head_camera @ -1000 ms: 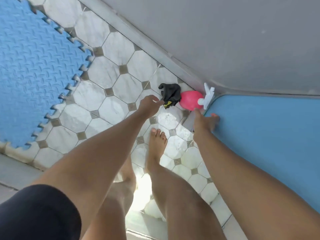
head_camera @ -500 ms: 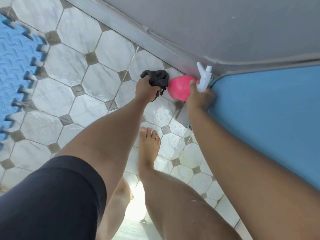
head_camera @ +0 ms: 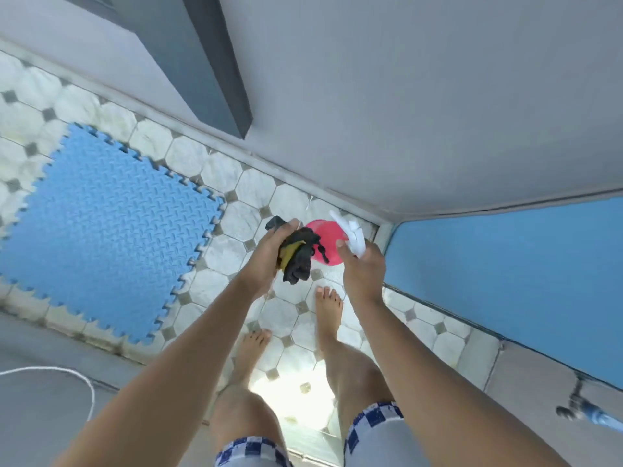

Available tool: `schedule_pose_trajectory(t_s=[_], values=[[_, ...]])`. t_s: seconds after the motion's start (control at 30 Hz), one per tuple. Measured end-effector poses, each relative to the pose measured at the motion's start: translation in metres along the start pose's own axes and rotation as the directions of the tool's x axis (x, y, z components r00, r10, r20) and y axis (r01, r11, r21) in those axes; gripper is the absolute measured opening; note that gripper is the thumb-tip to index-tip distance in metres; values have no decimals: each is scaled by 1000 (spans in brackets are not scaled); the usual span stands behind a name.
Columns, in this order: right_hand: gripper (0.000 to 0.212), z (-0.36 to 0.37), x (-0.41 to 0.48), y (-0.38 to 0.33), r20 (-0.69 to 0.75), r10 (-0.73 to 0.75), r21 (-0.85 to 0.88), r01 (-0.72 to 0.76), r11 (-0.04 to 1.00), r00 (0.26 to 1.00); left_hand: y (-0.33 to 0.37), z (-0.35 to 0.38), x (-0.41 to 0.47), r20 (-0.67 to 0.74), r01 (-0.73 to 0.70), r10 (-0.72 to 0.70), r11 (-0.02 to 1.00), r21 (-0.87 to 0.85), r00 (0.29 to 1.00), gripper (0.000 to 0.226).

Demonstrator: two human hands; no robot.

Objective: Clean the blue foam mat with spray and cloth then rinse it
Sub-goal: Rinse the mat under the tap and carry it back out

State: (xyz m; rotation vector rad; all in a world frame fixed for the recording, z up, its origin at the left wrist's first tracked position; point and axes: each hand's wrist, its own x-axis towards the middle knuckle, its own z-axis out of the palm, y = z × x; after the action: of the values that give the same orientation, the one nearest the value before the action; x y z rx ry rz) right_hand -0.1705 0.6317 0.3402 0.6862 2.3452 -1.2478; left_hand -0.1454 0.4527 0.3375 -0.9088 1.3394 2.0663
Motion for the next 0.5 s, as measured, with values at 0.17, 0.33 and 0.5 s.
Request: schedule_pose_trajectory(t_s=[0.17, 0.33, 0.5], values=[[38, -55, -105, -99, -16, -113, 86, 114, 990, 993, 82, 2, -114, -53, -189, 244, 853, 487, 968, 44], [39, -134, -190, -149, -86, -156, 166, 169, 972, 984, 168, 47, -229, 346, -495, 389, 403, 770, 854, 33], [40, -238, -263, -145, -226, -191, 164, 231, 959, 955, 217, 127, -303, 586, -631, 236, 338, 698, 775, 29]])
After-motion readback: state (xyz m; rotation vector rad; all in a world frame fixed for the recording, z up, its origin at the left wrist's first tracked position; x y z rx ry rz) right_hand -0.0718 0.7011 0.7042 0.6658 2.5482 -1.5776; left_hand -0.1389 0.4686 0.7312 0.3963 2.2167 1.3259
